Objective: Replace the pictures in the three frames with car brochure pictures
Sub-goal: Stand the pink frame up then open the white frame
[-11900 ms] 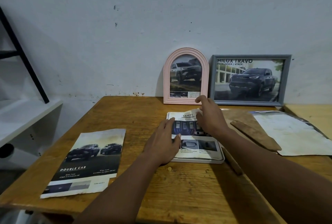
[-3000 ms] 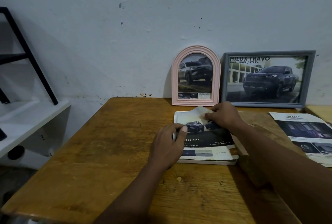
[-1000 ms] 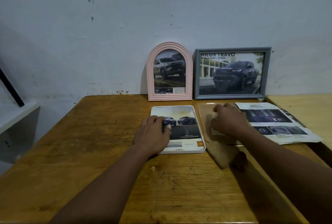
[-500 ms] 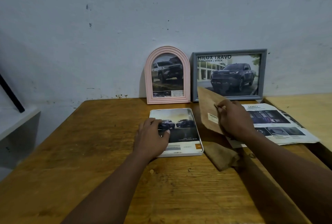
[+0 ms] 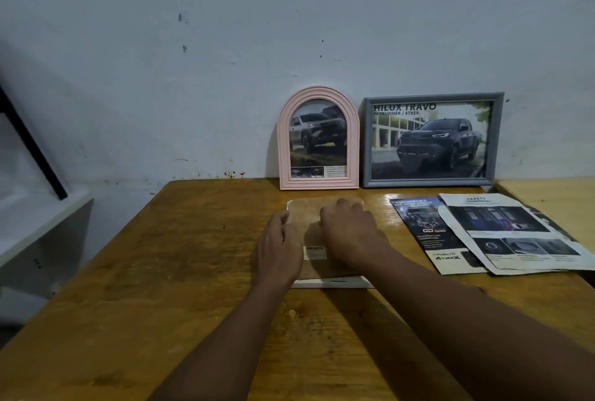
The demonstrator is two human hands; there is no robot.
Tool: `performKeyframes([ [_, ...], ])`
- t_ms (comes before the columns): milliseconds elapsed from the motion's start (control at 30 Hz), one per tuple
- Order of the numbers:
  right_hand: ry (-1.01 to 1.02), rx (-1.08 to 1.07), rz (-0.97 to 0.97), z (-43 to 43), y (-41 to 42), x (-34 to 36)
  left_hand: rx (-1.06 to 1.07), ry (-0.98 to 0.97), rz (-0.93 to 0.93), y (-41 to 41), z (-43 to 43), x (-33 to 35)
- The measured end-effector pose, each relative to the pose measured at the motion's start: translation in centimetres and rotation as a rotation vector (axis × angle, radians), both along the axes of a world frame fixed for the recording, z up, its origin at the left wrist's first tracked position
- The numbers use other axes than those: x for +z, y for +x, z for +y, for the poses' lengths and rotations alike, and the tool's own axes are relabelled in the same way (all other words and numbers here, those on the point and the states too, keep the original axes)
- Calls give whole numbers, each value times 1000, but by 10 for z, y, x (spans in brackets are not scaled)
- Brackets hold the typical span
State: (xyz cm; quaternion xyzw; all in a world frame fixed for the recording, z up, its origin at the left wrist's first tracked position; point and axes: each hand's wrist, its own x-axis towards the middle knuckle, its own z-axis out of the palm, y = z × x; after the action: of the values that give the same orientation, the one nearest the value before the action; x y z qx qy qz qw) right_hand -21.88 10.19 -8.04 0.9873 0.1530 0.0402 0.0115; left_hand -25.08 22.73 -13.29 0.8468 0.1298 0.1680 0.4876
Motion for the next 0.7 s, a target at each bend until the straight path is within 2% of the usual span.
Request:
performKeyframes([
  [167, 49, 3, 46, 5, -1, -1, 4, -8, -4, 0, -2, 1],
  [300, 247, 10, 33, -14, 7, -1, 10, 13, 17, 2, 0, 2],
  [400, 359, -93, -34, -33, 19, -8, -12, 17, 27, 9, 5, 4],
  [467, 419, -163, 49, -40, 23, -19, -53, 71, 25, 14, 9, 3],
  [533, 421, -131, 115, -40, 22, -33, -120, 174, 20, 16, 10, 0],
  [700, 413, -17, 79, -42, 23, -41, -226, 310, 78, 16, 9, -5],
])
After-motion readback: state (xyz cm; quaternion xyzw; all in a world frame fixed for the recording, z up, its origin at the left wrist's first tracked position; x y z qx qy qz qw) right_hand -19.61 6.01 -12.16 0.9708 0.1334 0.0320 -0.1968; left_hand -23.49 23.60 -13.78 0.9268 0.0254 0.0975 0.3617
